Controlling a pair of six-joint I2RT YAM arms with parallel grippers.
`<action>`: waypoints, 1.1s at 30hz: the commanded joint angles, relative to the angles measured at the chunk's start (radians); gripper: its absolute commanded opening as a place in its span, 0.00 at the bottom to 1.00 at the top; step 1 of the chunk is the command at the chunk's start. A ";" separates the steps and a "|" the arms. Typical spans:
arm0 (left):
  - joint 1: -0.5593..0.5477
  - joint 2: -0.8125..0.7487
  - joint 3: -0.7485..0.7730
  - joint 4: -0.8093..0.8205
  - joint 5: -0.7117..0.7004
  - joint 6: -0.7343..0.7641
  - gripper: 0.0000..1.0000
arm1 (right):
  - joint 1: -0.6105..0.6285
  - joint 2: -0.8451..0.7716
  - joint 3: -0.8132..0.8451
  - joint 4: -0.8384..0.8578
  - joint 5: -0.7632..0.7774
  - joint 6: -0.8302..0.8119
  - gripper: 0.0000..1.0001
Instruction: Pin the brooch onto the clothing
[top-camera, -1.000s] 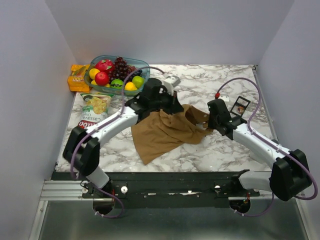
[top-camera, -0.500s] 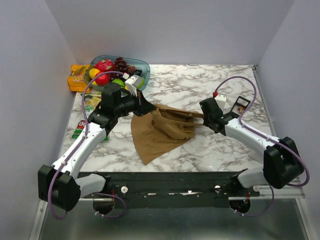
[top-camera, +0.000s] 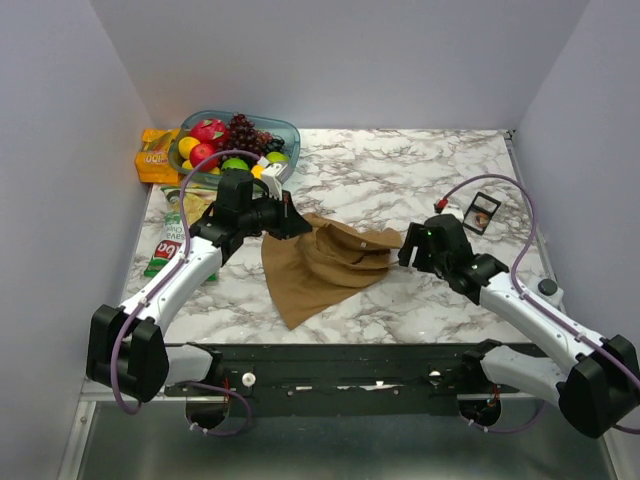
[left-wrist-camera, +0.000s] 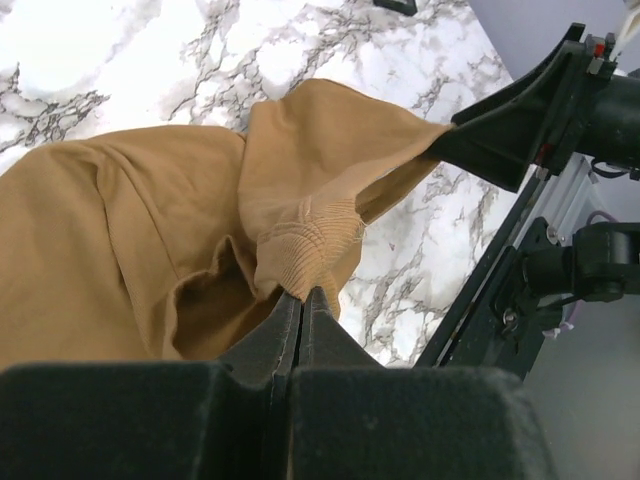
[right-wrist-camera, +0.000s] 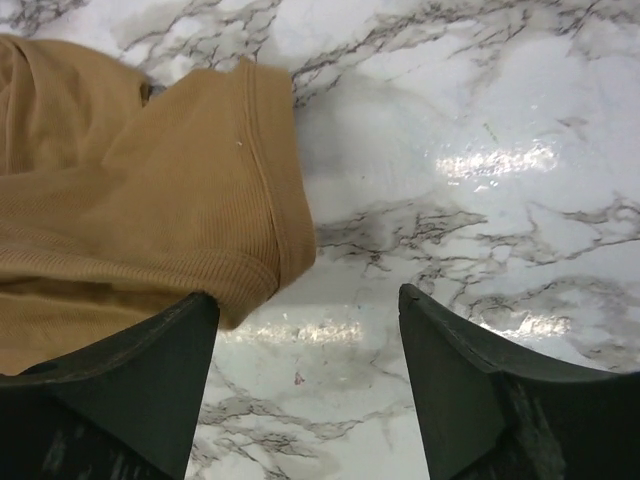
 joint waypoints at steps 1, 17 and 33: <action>0.004 0.027 -0.014 0.001 0.009 0.016 0.00 | 0.000 0.015 -0.057 0.042 -0.101 0.011 0.81; 0.004 0.016 -0.019 -0.033 -0.019 0.031 0.00 | 0.000 0.166 -0.132 0.295 -0.202 0.029 0.82; 0.004 0.035 -0.004 -0.044 -0.052 0.067 0.00 | 0.000 0.305 -0.060 0.349 -0.263 -0.005 0.21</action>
